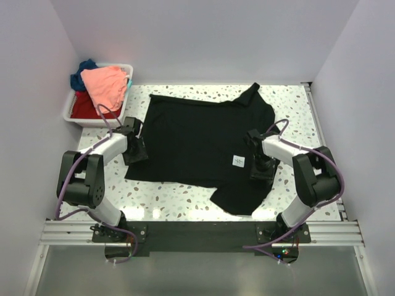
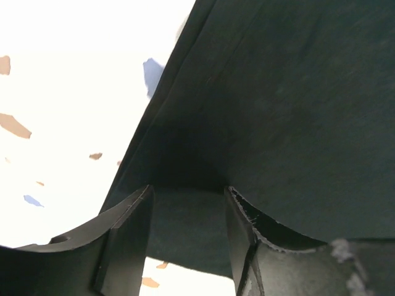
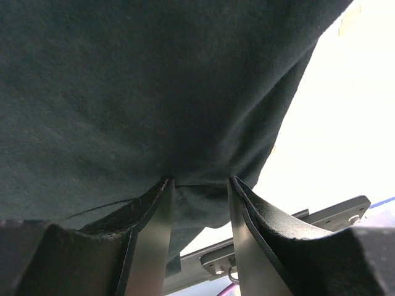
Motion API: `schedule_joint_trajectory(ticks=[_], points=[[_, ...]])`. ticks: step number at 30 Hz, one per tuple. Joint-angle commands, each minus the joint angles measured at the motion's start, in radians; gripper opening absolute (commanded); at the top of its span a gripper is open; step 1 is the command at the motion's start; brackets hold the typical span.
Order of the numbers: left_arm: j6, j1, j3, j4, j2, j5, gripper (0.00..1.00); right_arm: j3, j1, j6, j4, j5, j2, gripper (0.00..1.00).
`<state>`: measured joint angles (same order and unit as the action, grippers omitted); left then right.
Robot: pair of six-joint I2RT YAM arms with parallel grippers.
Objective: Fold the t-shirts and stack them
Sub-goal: Fold the tshirt
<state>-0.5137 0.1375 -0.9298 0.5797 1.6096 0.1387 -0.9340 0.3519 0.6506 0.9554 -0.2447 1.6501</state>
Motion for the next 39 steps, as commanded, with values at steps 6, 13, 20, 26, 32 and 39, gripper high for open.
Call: schedule_joint_trajectory(ticks=[6, 13, 20, 26, 32, 39], points=[[-0.005, 0.004, 0.046, 0.169, -0.025, 0.03, 0.48, -0.109, -0.022, -0.011, 0.0, -0.028, 0.059, 0.43], [-0.022, 0.042, 0.085, 0.204, -0.033, 0.022, 0.46, -0.178, -0.027, -0.029, -0.006, -0.025, 0.083, 0.43], [-0.057, 0.056, 0.103, 0.253, -0.102, -0.022, 0.49, -0.206, -0.027, -0.035, -0.029, -0.022, 0.074, 0.43], [-0.152, 0.054, 0.167, 0.295, -0.214, -0.065, 0.5, -0.227, -0.025, -0.046, -0.038, -0.025, 0.059, 0.43], [-0.221, 0.054, 0.238, 0.31, -0.304, -0.088, 0.48, -0.161, -0.028, -0.046, -0.049, -0.008, -0.002, 0.43], [-0.243, 0.056, 0.255, 0.321, -0.335, -0.123, 0.47, 0.006, -0.025, -0.005, -0.106, 0.064, -0.058, 0.43]])
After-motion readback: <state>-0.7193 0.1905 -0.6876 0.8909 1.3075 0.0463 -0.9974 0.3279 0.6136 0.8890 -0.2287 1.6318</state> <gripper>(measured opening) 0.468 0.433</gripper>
